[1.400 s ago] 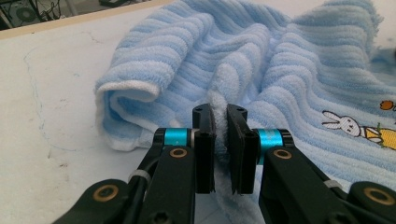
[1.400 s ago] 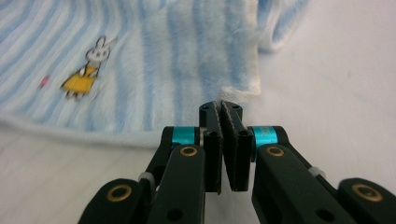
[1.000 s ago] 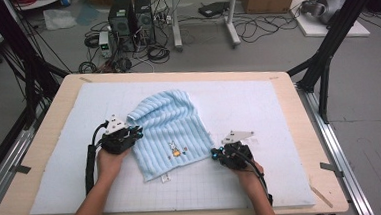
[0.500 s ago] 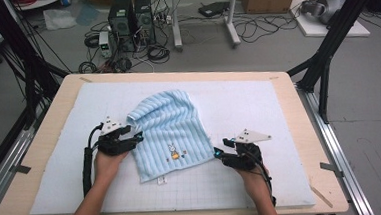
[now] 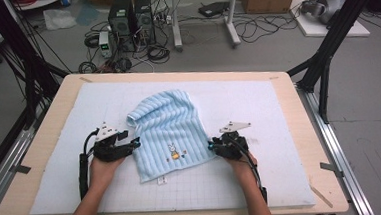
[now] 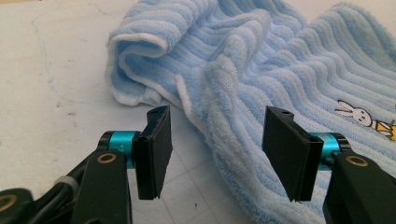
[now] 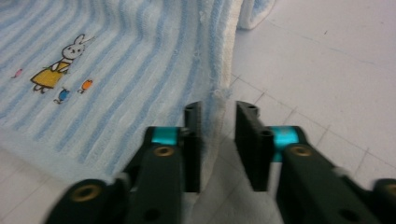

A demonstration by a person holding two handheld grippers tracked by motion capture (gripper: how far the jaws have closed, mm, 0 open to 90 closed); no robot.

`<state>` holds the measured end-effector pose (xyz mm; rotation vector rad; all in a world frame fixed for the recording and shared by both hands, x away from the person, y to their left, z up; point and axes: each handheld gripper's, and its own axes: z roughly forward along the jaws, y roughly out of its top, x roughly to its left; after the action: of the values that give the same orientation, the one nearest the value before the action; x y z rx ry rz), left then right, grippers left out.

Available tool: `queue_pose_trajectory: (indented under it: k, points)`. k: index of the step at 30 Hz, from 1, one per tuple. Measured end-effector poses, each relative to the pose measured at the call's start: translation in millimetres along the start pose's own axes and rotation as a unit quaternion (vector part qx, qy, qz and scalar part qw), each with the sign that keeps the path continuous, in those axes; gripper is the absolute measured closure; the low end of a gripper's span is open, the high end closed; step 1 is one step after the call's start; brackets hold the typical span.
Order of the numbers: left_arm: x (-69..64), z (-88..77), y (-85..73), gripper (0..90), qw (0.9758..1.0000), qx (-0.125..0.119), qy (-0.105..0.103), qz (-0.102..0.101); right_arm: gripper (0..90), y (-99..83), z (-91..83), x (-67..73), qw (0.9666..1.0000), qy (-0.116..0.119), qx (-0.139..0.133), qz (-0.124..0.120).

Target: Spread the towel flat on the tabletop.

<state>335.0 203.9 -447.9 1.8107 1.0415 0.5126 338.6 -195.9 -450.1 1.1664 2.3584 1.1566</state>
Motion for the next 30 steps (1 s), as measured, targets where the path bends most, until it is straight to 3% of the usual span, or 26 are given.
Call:
queue_pose_trajectory:
  k: [1,6,14,20,26,28,30]
  points:
    - [0.1,-0.4,-0.3,42.7,1.0,0.003,0.0,0.0,87.0,-0.7,-1.1,-0.7,1.0,0.008,0.004,-0.001]
    - [-1.9,-2.4,-1.6,43.8,1.0,0.006,-0.002,0.003,87.9,-9.6,-11.9,3.9,0.9998,0.016,0.007,-0.011]
    - [-11.6,-12.9,-8.3,43.8,1.0,0.008,-0.002,0.004,87.7,-35.7,-36.8,17.7,0.9997,0.026,-0.003,-0.001]
    - [-22.0,-20.0,-13.2,44.5,0.9999,0.011,-0.009,0.007,87.8,-45.2,-48.4,29.5,0.9996,0.026,0.004,-0.007]
    - [-27.6,-25.7,-17.0,45.4,0.9995,0.016,-0.025,0.012,87.5,-53.3,-56.2,42.6,0.9985,0.049,0.008,-0.022]
    - [-29.2,-26.2,-17.5,46.0,0.9992,0.021,-0.031,0.014,84.7,-55.9,-57.5,45.2,0.9978,0.058,0.004,-0.032]
    - [-31.1,-26.1,-17.9,48.3,0.9989,0.024,-0.036,0.017,69.6,-56.1,-58.5,44.9,0.998,0.057,-0.009,-0.027]
